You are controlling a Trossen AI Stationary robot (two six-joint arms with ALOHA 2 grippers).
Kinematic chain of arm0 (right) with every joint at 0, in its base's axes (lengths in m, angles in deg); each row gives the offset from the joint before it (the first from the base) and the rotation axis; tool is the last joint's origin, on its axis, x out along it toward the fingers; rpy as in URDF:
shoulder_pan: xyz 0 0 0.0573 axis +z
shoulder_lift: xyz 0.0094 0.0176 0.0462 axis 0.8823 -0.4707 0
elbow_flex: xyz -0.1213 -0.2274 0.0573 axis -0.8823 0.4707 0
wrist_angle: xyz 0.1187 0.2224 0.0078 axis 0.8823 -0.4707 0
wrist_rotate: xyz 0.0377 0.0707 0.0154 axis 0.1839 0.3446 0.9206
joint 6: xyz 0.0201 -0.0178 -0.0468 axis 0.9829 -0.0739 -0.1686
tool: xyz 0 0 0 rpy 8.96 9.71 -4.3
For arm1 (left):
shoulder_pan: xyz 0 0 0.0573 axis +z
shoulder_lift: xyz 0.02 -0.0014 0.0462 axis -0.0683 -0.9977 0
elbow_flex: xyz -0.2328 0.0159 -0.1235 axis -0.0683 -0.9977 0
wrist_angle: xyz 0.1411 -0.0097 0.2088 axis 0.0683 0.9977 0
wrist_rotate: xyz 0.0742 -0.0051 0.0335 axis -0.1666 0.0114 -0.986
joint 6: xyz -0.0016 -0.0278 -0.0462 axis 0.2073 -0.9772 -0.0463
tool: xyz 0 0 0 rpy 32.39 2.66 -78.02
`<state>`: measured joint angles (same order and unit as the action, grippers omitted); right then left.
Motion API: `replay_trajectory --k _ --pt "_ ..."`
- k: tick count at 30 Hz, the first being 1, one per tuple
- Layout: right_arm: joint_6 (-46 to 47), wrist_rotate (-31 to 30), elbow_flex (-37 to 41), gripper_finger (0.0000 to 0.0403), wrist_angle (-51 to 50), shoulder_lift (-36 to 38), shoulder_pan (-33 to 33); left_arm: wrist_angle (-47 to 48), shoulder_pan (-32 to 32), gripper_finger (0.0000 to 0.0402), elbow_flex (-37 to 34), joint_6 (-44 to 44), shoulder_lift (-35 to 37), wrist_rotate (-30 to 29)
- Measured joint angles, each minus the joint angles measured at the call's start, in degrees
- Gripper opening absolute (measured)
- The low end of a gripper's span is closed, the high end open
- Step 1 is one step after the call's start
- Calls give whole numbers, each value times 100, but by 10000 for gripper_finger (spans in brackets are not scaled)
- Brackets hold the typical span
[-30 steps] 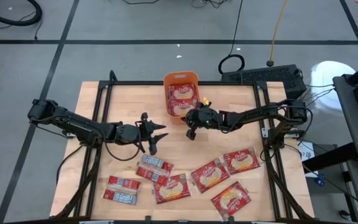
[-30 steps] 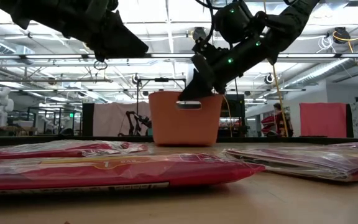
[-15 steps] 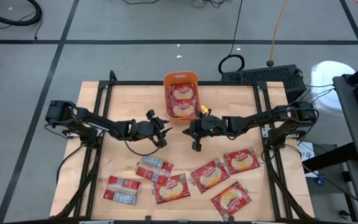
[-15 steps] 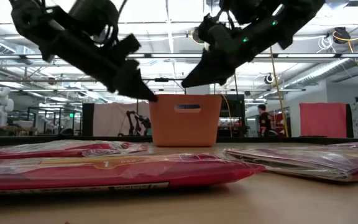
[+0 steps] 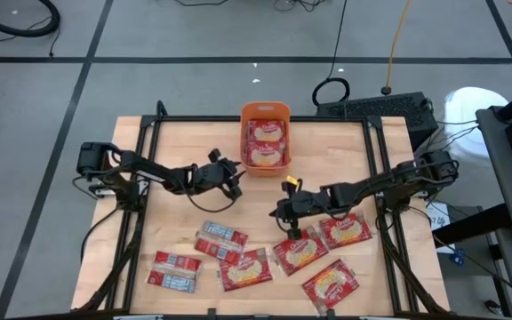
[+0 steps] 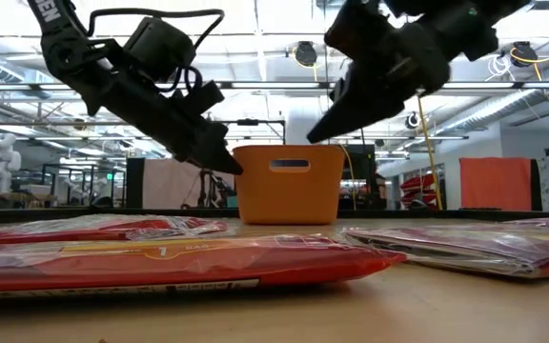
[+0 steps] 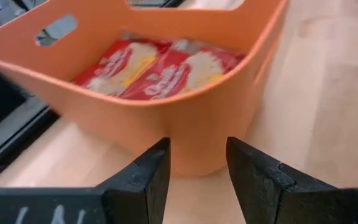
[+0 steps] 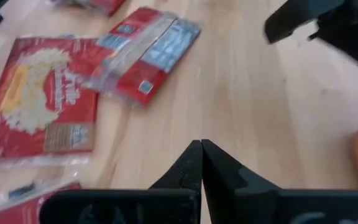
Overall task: Sort popcorn bags into baskets
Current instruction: Adjust orange bin on the table
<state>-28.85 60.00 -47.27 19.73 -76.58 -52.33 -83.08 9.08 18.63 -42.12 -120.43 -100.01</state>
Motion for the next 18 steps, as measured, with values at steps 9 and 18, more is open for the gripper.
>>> replay_trajectory --k 9,18 --pt "701 -250 327 0 -224 0 165 141 -241 161 0 -194 2 -58" --pt "1168 -3021 709 0 -343 -2 -196 256 -911 161 0 -587 75 15"
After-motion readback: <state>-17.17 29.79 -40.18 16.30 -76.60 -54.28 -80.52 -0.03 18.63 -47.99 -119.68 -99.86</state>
